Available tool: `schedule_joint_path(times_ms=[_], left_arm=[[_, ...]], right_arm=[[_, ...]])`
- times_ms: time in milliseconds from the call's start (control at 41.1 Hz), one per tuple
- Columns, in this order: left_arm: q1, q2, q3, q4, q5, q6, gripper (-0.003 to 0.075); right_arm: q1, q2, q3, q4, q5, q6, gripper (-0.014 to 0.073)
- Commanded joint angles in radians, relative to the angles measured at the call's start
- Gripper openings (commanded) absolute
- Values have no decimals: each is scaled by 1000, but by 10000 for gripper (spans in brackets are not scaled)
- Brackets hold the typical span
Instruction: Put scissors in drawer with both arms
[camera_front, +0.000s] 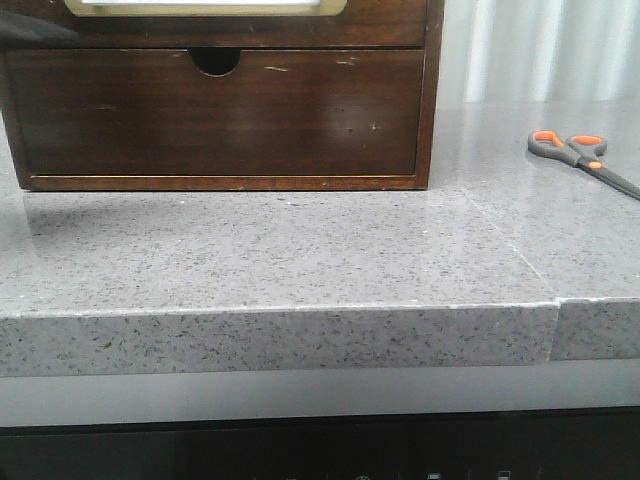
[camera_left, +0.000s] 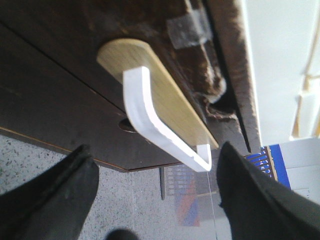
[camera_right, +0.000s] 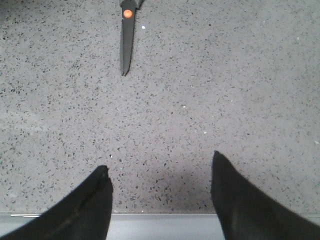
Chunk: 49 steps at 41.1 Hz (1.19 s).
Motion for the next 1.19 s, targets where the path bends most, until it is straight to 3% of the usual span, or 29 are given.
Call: schedule_joint_path(times_ms=[0,414,754,1168], left_arm=[[-6,13,-55,-90,59,7,491],[-6,97,-137,-90,99,7,484],[-6,97,-137,-90,91,7,138],[-6,41,-74,-90,169,28,112]], right_arm=[[-5,-2,-27,-17,-62,-9,460],[-5,-2,-27,-17,-62,-9,460],[-5,-2,-27,-17,-62,-9,460],[-5,-2,-27,-17,-62,-9,460]])
